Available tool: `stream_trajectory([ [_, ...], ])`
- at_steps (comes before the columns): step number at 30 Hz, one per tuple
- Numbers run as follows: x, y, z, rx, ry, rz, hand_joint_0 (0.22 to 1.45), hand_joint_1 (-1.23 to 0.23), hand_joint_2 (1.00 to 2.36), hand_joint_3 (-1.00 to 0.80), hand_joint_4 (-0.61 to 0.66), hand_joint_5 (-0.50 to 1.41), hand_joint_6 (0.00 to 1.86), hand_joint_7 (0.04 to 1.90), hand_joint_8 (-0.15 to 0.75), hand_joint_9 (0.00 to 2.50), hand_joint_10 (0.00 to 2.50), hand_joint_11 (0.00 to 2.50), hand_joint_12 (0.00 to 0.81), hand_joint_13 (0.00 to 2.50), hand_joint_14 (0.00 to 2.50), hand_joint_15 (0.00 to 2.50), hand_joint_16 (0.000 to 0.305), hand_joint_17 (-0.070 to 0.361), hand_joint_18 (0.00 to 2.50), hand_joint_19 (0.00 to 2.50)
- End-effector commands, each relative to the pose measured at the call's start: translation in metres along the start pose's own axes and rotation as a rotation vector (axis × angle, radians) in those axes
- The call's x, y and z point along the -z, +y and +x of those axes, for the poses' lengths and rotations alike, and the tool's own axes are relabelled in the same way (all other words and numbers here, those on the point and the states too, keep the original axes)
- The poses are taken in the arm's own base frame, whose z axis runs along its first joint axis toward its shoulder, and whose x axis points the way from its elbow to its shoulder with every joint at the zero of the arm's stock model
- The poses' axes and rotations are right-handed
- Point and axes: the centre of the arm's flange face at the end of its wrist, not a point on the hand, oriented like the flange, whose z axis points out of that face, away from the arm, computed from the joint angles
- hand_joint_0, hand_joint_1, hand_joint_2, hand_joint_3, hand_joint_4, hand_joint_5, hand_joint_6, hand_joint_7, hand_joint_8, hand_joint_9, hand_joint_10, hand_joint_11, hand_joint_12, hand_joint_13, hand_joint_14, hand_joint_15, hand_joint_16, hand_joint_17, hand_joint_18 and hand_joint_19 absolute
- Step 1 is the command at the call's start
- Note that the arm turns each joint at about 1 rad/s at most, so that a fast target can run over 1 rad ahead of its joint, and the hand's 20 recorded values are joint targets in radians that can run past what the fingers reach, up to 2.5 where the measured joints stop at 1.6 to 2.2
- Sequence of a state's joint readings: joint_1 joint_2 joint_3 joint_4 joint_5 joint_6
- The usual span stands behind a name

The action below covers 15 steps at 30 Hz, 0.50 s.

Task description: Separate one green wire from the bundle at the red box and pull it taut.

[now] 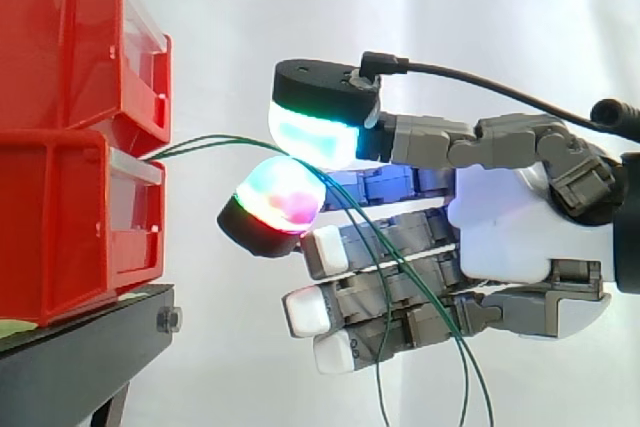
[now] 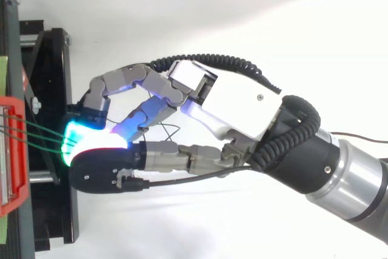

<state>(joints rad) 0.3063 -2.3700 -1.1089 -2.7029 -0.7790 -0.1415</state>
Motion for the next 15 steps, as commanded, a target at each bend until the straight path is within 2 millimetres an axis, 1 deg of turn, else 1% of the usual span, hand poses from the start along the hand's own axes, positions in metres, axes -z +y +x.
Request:
stream_trajectory([
  [1, 0.0016, 0.0000, 0.0019, -0.001, -0.001, 0.002, 0.63, -0.75, 1.02, -0.16, 0.02, -0.20, 0.89, 1.09, 0.275, 1.18, 0.02, 0.95, 0.360, 1.08, 0.02, 0.55, 0.047, 0.106, 0.90, 0.43],
  [2, 0.0022, 0.0001, 0.0029, -0.001, 0.001, 0.001, 0.63, -0.74, 1.02, -0.16, -0.01, -0.21, 0.89, 1.12, 0.276, 1.18, 0.02, 0.94, 0.360, 1.08, 0.02, 0.55, 0.047, 0.106, 0.90, 0.44],
  [4, 0.0022, 0.0001, 0.0029, -0.003, 0.001, 0.001, 0.66, -0.75, 1.02, -0.18, -0.02, -0.21, 0.90, 1.09, 0.276, 1.17, 0.02, 0.95, 0.356, 1.08, 0.02, 0.55, 0.047, 0.106, 0.91, 0.43],
  [6, 0.0034, -0.0008, 0.0050, -0.003, 0.003, 0.002, 0.68, -0.77, 1.02, -0.25, 0.02, -0.22, 0.90, 1.00, 0.272, 1.14, 0.02, 0.94, 0.350, 1.06, 0.02, 0.54, 0.047, 0.105, 0.89, 0.41],
  [7, 0.0034, 0.0003, 0.0048, -0.007, 0.003, 0.001, 0.68, -0.78, 1.02, -0.26, 0.03, -0.22, 0.90, 0.99, 0.267, 1.14, 0.02, 0.95, 0.349, 1.06, 0.02, 0.55, 0.047, 0.105, 0.89, 0.41],
  [8, 0.0034, -0.0008, 0.0050, -0.006, 0.003, 0.002, 0.67, -0.81, 1.01, -0.39, 0.07, -0.22, 0.89, 0.98, 0.265, 1.13, 0.02, 0.95, 0.348, 1.06, 0.02, 0.54, 0.047, 0.105, 0.89, 0.41],
  [9, 0.0034, 0.0003, 0.0048, -0.009, 0.003, 0.001, 0.65, -0.78, 1.00, -0.46, 0.08, -0.22, 0.89, 0.97, 0.266, 1.13, 0.02, 0.94, 0.350, 1.06, 0.02, 0.54, 0.047, 0.105, 0.89, 0.41],
  [10, 0.0035, 0.0002, 0.0046, -0.009, 0.001, 0.003, 0.65, -0.78, 1.00, -0.46, 0.08, -0.22, 0.89, 0.97, 0.266, 1.13, 0.02, 0.94, 0.350, 1.06, 0.02, 0.54, 0.047, 0.105, 0.89, 0.41],
  [11, 0.0038, -0.0002, 0.0043, -0.008, 0.002, 0.006, 0.61, -0.72, 1.00, -0.50, 0.09, -0.21, 0.88, 0.96, 0.268, 1.14, 0.02, 0.94, 0.351, 1.06, 0.02, 0.54, 0.047, 0.105, 0.89, 0.42],
  [15, 0.0050, -0.0007, 0.0048, -0.011, 0.004, 0.011, 0.54, -0.58, 1.00, -0.50, 0.12, -0.20, 0.87, 0.97, 0.292, 1.19, 0.02, 0.93, 0.376, 1.09, 0.02, 0.54, 0.050, 0.113, 0.92, 0.42],
])
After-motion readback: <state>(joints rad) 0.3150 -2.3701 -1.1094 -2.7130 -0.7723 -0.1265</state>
